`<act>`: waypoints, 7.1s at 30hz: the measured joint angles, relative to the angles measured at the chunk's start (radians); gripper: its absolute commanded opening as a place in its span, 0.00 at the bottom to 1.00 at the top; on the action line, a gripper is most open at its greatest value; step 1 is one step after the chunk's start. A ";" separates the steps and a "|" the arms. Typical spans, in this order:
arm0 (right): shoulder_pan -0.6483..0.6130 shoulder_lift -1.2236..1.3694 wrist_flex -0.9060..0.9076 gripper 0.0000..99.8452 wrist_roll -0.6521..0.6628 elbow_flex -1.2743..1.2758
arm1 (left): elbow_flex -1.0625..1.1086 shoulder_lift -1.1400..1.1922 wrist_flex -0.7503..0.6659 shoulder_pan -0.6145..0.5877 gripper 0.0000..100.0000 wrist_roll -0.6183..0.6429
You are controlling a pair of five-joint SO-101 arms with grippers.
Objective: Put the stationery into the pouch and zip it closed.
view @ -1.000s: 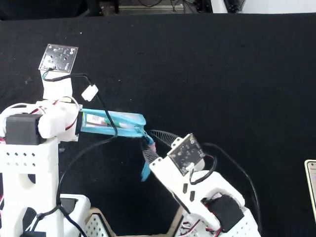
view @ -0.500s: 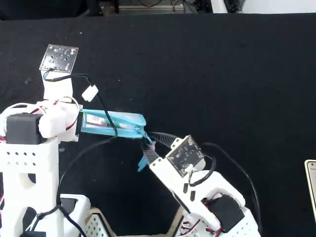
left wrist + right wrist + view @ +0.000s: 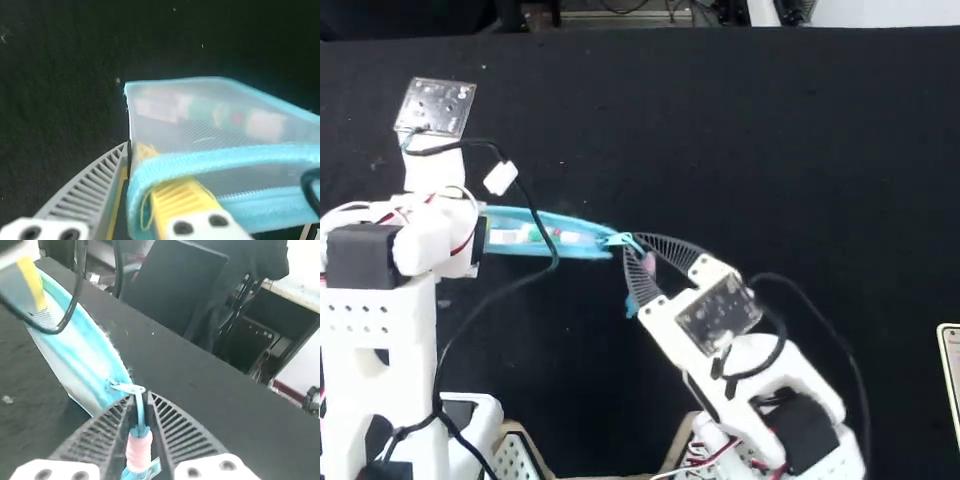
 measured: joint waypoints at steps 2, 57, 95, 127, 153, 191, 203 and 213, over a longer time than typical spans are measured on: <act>0.000 0.086 0.028 0.01 0.006 -0.101 | -0.009 0.000 0.000 0.000 0.03 0.002; 0.044 0.680 0.189 0.01 0.055 -0.609 | 0.470 -0.509 -0.282 -0.005 0.21 -0.141; -0.210 0.638 0.052 0.01 0.055 -0.373 | 0.707 -0.509 -0.546 -0.015 0.21 0.081; -0.212 0.637 -0.238 0.14 -0.143 -0.006 | 0.707 -0.509 -0.522 0.028 0.21 0.081; -0.112 0.601 0.103 0.01 0.000 -0.362 | 0.707 -0.509 -0.522 0.028 0.21 0.084; -0.109 0.694 -0.109 0.01 0.006 -0.405 | 0.770 -0.772 -0.443 0.032 0.25 0.091; -0.109 0.694 -0.109 0.01 0.006 -0.405 | 0.769 -0.772 -0.402 -0.035 0.25 0.091; -0.109 0.694 -0.109 0.01 0.006 -0.405 | 0.704 -0.773 -0.333 0.259 0.25 0.091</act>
